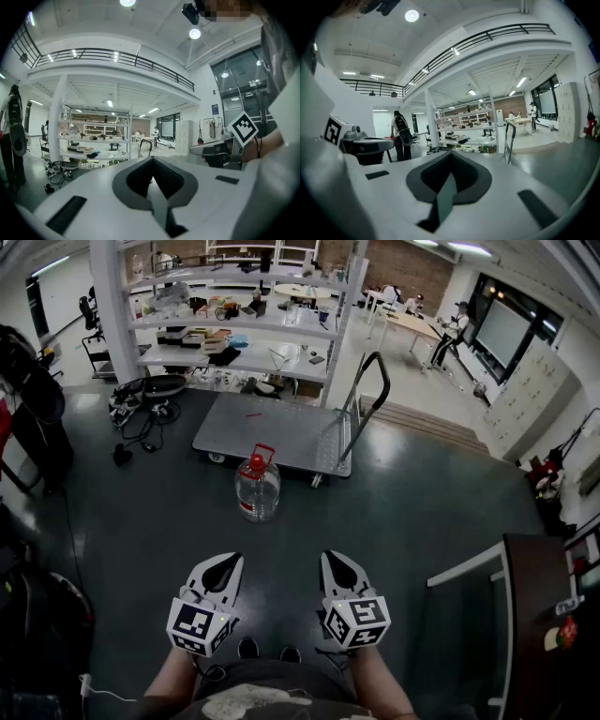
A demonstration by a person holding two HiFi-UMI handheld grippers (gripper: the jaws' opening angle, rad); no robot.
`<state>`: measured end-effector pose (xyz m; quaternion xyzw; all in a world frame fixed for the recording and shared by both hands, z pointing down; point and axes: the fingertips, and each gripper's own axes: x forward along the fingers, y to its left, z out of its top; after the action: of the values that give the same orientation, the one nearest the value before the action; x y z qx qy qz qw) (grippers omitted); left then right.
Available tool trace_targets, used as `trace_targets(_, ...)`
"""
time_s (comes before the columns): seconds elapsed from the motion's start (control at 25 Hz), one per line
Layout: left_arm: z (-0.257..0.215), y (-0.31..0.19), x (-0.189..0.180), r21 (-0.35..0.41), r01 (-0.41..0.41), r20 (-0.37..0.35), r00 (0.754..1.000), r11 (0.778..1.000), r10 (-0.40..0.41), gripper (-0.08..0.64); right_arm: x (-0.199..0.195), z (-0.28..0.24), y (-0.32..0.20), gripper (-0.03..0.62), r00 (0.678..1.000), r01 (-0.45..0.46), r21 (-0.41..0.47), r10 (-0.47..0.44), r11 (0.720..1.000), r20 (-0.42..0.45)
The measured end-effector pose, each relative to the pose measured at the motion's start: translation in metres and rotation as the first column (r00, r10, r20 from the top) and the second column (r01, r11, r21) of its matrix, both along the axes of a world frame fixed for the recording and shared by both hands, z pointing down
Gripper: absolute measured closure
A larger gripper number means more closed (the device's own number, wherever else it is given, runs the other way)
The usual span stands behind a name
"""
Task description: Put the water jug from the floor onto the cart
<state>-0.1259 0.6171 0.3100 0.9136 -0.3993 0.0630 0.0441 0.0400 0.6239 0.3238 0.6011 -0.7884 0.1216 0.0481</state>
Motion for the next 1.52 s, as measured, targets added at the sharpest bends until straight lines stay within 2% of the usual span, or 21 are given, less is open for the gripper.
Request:
trace_targets(0.44,-0.001,0.004,0.000,-0.004,-0.004,0.011,1.000,1.000,0.004,0.555,-0.001,0.003,0.005,0.600,1.000,0.004,-0.020,-0.005,1.000,-0.008)
trace_targets(0.76,0.004,0.005,-0.009,-0.005,0.009,-0.007,1.000,1.000,-0.009,0.555,-0.007,0.008,0.008,0.600,1.000,0.007,-0.020,-0.007,1.000,-0.006)
trace_targets(1.0,0.010,0.008,-0.024,-0.024,0.024,-0.012,1.000,0.999,-0.024,0.555,-0.017,0.002,0.009,0.600,0.997,0.012,0.012,-0.013,1.000,0.079)
trace_targets(1.52,0.019,-0.011,-0.071,-0.037,0.021,-0.025,0.999,0.999,-0.022,0.555,-0.057,0.013,-0.005,0.600,0.998,-0.021,0.000,0.021,1.000,0.053)
